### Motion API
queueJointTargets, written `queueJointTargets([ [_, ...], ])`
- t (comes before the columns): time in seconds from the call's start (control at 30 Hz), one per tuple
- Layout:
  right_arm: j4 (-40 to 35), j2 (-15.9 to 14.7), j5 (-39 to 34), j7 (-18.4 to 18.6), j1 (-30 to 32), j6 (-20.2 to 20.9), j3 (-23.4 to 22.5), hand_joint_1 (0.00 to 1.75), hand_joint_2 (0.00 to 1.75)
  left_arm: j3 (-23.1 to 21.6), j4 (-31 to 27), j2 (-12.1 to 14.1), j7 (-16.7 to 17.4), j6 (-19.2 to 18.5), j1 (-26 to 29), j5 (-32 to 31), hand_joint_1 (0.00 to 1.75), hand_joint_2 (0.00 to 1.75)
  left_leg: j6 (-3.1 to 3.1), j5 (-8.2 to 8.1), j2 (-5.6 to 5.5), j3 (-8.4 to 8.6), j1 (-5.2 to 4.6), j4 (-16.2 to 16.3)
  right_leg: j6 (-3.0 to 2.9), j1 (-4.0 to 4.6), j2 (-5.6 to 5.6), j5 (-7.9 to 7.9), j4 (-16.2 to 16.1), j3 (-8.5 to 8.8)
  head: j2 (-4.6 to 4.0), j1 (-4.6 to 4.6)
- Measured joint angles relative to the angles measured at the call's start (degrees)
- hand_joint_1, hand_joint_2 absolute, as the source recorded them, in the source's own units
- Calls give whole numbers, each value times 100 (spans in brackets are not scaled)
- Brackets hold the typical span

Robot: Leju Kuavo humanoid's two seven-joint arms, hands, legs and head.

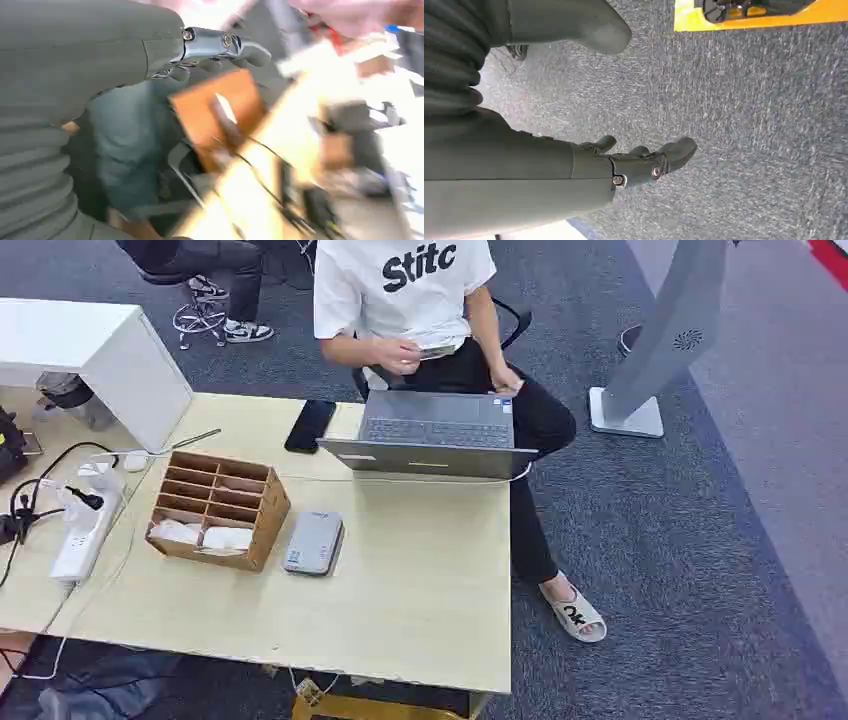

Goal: Pass the card to the sensor for recognition and then transmit it.

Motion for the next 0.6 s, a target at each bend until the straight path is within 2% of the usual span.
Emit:
queueJointTargets([
  [0.17,7,0,26,52,4,66,0,0,175,-752,-425,229,114,-15,-417,-445,0,175,-2,7,4,5,0,-1,5,0,4,10,1,4,0,0],
  [0.23,7,0,50,61,3,79,0,0,175,-865,-421,317,223,-42,-664,-600,0,175,-4,12,10,7,0,0,-1,0,7,16,1,0,0,-4],
  [0.43,7,0,114,111,-2,162,0,0,175,-1531,-281,660,606,-133,-1481,-1245,0,175,-10,21,6,1,1,0,-3,1,6,26,2,0,0,-7],
  [0.6,7,-2,173,140,-4,210,0,0,175,-1953,58,892,955,-199,-2044,-1855,0,175,-8,22,8,-1,0,0,1,0,6,29,2,-2,-2,-4],
])
